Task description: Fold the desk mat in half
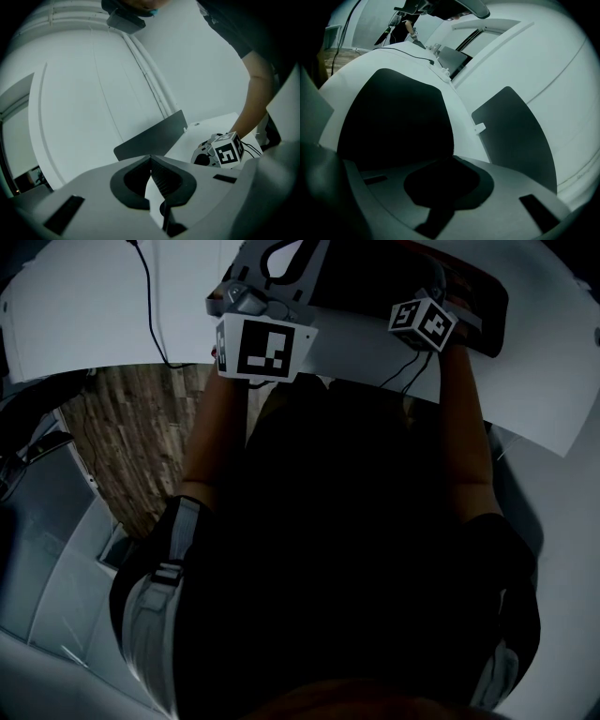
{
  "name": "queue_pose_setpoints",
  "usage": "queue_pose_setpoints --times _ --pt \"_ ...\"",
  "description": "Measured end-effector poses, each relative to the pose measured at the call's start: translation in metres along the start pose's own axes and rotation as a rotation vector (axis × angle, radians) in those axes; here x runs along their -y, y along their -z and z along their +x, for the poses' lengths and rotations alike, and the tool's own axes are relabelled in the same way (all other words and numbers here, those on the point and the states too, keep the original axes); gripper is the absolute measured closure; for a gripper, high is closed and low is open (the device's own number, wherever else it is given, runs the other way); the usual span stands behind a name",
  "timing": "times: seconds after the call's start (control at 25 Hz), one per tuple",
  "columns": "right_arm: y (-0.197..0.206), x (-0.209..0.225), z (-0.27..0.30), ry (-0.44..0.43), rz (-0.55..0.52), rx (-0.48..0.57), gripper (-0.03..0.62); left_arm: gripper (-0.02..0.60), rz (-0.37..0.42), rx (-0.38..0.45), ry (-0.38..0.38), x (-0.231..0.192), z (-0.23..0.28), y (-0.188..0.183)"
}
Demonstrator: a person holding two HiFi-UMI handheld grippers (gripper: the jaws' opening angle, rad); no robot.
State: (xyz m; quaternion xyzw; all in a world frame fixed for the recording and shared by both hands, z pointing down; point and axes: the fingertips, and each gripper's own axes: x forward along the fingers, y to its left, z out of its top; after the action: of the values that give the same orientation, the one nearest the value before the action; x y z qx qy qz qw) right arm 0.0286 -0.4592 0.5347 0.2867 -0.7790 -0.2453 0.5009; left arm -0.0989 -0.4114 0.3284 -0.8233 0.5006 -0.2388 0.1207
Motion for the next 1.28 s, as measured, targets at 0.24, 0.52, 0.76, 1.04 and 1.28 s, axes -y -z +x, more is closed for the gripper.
queue_pose_setpoints --times 0.24,0.52,0.76,1.04,1.28 --pt "0.004 -0.007 0.018 -0.029 -0.009 -0.008 0.553 0.569 -0.006 -0.023 0.009 0.001 0.007 0.011" --pt "0.008 -0.011 0.031 -0.051 -0.042 -0.020 0.553 0.569 -0.011 -0.039 0.017 0.001 0.014 0.018" --pt "0.007 -0.015 0.039 -0.052 -0.087 -0.039 0.553 0.569 -0.013 -0.046 0.023 0.000 0.017 0.023" --pt "0.017 -0.018 0.035 -0.034 -0.059 -0.054 0.489 0.569 -0.008 -0.035 0.034 0.012 0.021 0.023" --pt "0.015 -0.009 0.030 -0.002 -0.054 -0.050 0.432 0.569 -0.005 -0.032 0.043 0.013 0.022 0.017"
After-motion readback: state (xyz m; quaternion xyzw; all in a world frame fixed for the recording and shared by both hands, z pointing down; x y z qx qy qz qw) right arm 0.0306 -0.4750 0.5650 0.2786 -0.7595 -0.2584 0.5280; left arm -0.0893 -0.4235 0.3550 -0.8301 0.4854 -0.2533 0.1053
